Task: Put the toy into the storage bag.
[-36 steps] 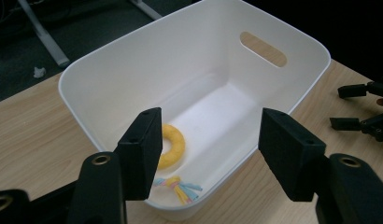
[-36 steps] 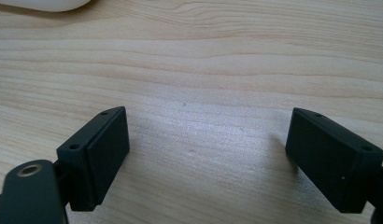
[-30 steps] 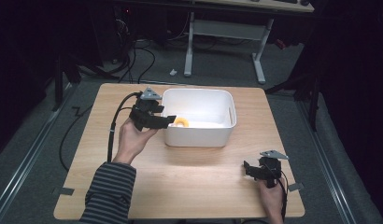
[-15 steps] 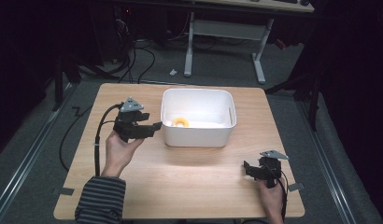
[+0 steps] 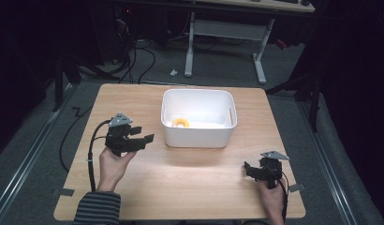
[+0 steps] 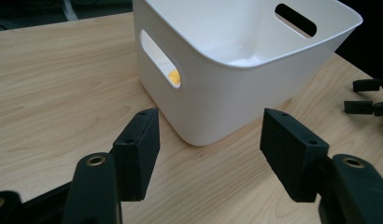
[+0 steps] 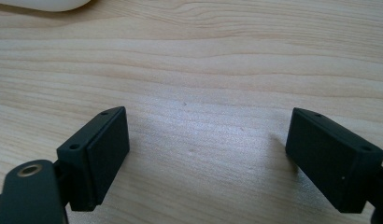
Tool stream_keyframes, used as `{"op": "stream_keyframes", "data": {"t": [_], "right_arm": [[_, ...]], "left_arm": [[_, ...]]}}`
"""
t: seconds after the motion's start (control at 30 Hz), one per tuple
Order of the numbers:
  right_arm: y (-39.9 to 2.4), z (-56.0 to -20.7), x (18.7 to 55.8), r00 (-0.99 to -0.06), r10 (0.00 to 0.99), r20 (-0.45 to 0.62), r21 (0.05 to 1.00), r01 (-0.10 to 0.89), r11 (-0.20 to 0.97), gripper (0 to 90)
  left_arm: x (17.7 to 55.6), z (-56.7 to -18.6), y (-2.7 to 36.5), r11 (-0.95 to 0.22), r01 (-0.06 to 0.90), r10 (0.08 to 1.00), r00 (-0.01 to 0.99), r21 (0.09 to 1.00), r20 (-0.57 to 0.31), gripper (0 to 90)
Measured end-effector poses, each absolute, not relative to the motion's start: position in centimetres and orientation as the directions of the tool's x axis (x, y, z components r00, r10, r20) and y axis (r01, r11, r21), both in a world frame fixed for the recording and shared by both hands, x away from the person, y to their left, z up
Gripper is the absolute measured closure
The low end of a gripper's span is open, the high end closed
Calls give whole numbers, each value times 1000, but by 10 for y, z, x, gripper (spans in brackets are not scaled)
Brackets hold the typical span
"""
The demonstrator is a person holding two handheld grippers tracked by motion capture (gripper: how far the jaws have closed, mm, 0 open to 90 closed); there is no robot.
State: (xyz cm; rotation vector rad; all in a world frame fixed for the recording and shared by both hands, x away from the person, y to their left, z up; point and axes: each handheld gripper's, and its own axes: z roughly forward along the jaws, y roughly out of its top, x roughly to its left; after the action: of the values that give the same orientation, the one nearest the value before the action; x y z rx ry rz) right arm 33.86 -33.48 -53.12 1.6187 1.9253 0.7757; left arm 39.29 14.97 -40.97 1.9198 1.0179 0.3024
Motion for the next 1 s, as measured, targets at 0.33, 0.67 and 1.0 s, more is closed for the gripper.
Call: {"op": "stream_keyframes", "data": {"t": [0.33, 0.67, 1.0], "right_arm": [[-335, -531, 338, -165, 986, -17, 703, 699, 129, 134], [-335, -531, 338, -166, 986, -18, 703, 699, 130, 135], [-335, -531, 338, -165, 986, -17, 703, 699, 129, 134]], "left_arm": [[385, -426, 155, -246, 547, 778, 604, 800, -174, 372], [374, -457, 160, -235, 564, 801, 574, 791, -171, 364], [369, -489, 161, -252, 596, 830, 538, 762, -146, 351]]}}
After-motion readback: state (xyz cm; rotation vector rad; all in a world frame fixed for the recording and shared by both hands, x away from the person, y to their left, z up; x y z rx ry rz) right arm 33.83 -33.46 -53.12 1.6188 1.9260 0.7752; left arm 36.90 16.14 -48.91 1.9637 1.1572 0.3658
